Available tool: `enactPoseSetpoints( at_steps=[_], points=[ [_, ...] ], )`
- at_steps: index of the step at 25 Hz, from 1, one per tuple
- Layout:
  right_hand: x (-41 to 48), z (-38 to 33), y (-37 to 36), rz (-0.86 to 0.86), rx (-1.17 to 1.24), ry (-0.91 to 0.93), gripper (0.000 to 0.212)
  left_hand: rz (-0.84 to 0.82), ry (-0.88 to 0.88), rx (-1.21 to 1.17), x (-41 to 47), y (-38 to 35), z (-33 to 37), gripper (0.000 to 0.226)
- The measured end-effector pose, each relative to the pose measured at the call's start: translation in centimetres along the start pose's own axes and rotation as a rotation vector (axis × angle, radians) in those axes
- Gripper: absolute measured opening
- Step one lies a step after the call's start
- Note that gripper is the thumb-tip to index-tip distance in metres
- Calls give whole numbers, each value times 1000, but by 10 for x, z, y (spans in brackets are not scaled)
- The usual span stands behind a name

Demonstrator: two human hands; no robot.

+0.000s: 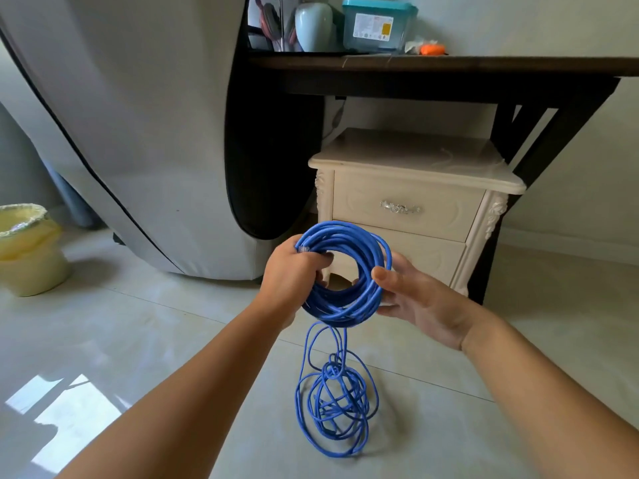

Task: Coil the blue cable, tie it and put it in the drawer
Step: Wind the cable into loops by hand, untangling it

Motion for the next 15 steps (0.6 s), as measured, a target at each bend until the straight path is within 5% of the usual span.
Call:
enactPoseSetpoints(
  at_steps=[5,9,12,15],
  points=[
    [8,14,-11,160,127,-4,122,131,109,-204,-3,-9,-4,11],
    [8,11,-17,350,125,14,57,107,163,-274,-14,-17,-4,11],
    [7,12,-9,548,217,-29,15,-124,175,-278,-27,-30,-6,7],
    [5,6,1,626,223,-3,8,-353,253,-146,-26,-25,-10,25]
  ],
)
Point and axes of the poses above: each hand's wrist, its own x-axis towards the middle knuckle, its own y-axis out of the back of the hand, z = x × y, the point moved 2 cm from there along x, towards the middle knuckle, and after that the axes turned 14 degrees about y, right-handed, at the moved point
